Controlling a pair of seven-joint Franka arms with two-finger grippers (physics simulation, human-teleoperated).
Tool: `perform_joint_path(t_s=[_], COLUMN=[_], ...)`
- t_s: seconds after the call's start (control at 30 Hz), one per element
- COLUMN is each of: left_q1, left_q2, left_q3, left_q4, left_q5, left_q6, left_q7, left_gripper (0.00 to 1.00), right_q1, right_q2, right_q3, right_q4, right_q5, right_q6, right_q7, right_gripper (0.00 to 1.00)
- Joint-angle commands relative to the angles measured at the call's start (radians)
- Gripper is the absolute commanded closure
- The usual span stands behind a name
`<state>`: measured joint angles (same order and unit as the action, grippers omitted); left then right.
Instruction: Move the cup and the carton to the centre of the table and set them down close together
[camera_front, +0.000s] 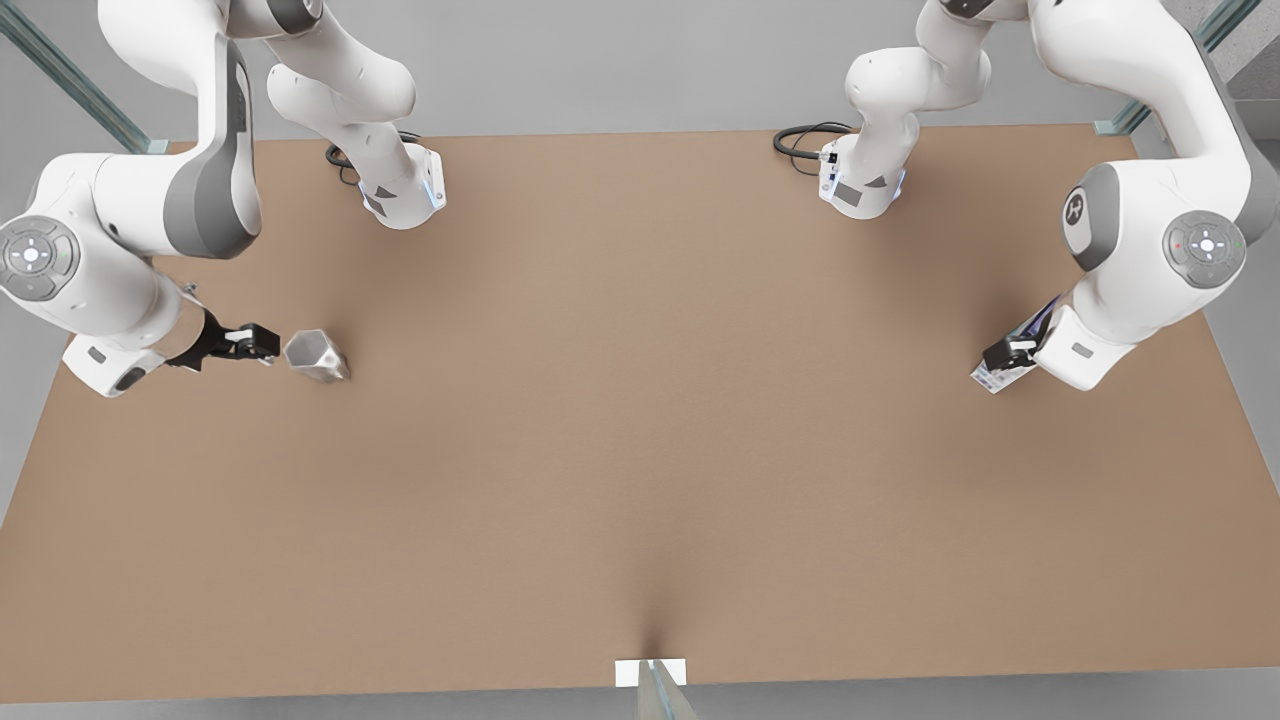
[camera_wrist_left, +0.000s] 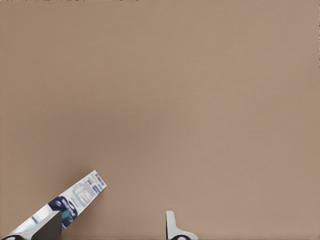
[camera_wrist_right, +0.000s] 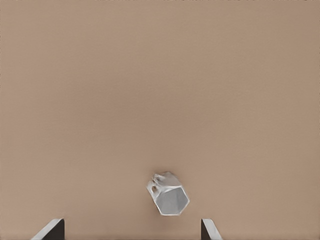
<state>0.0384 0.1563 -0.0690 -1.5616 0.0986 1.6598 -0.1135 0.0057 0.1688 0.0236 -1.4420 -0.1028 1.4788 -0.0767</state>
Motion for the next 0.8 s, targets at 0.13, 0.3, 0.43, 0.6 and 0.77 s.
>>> perform_joint_path(t_s=[0.13,0.3,0.43,0.6,0.77], left_q1=[-0.009,-0.029,-0.018,-0.022,-0.022], left_q2=[0.006,0.017,0.029,0.068,0.068], left_q3=[-0.002,-0.048,-0.043,-0.043,-0.043], left_q4=[0.012,0.017,0.038,0.060,0.060], left_q5=[-0.004,0.018,0.019,0.016,0.016], left_q6=[-0.014,0.009,0.017,0.018,0.018], left_q7=[0.002,0.002,0.003,0.003,0.002], left_gripper=[0.00,0.00,0.00,0.00,0.00], right_q1=[-0.007,-0.061,-0.125,-0.234,-0.303], right_q2=[0.057,-0.126,-0.181,-0.236,-0.227], right_q3=[0.003,0.006,0.006,0.006,0.006], right_q4=[-0.118,-0.610,-0.800,-0.965,-1.034], right_q5=[0.014,0.043,0.068,0.068,0.068], right_q6=[0.021,0.313,0.457,0.594,0.683], right_q7=[0.179,0.445,0.423,0.403,0.353], right_gripper=[0.00,0.00,0.00,0.00,0.00])
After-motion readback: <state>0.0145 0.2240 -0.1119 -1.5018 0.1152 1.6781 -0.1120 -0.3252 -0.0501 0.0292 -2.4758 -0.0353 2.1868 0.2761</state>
